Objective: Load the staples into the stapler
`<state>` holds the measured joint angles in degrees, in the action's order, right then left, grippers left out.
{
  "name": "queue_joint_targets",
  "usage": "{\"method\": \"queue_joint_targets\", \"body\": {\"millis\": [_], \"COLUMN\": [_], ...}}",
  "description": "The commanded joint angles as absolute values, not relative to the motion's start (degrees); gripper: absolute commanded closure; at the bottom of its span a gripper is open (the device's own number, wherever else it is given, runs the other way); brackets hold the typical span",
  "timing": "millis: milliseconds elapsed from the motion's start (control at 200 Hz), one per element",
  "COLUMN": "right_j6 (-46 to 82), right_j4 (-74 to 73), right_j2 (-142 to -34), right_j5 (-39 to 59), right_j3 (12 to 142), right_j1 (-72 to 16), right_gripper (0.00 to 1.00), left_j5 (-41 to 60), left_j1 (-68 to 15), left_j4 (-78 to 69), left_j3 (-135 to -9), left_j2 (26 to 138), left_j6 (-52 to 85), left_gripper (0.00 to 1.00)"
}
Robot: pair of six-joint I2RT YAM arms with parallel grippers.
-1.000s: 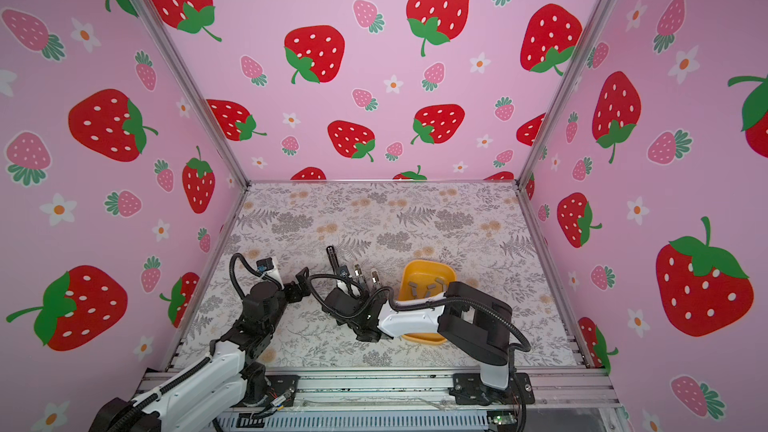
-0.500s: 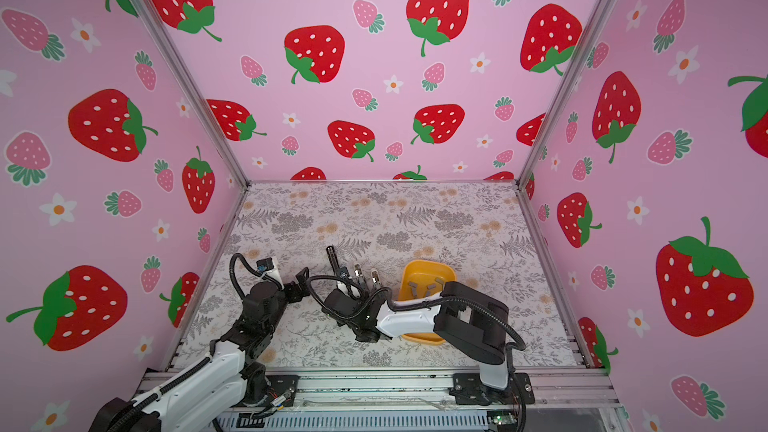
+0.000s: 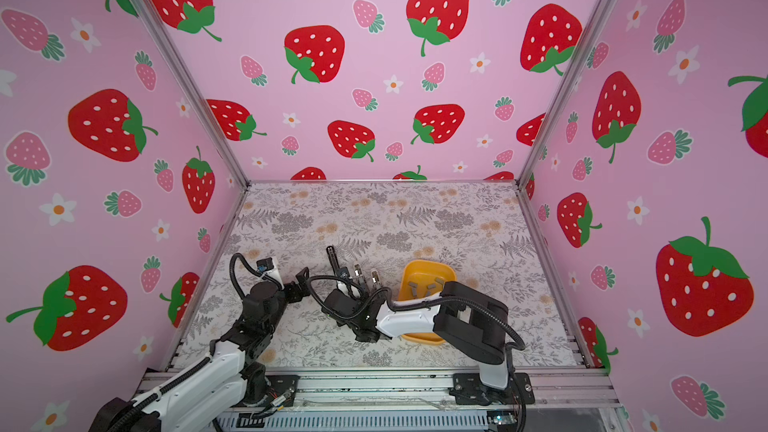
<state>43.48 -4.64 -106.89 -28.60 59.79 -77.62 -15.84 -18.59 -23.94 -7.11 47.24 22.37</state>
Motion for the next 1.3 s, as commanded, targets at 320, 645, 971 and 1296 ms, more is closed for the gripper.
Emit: {"method": "queue_joint_targets", "body": {"millis": [320, 645, 971, 1296], "right_j6": [46.10, 47.32, 48.17, 48.48], "right_j4": [-3.84, -2.87, -2.46, -2.19], "right_j2": [-106.87, -105.93, -104.67, -104.32], "right_j5": [-29.14, -30.36, -31.25, -31.79], "right_j3": [57.69, 56.75, 55.37, 55.13], "right_j1": [-78.72, -79.98, -82.11, -82.60], "right_gripper": [0.98, 0.98, 0.97, 0.87], "left_j5": [-15.77, -15.77, -15.69, -15.80], "left_j1": [-18.29, -18.30, -18.36, -18.36], "left_j4": [-24.08, -24.13, -23.97, -23.91], "left_j3": [-9.11, -9.11, -9.22, -9.39], "left_j2": [46.76, 46.76, 46.67, 47.00], "left_j6": [23.33, 23.23, 23.30, 23.22], "left_gripper": [0.01, 0.01, 0.01, 0.01]}}
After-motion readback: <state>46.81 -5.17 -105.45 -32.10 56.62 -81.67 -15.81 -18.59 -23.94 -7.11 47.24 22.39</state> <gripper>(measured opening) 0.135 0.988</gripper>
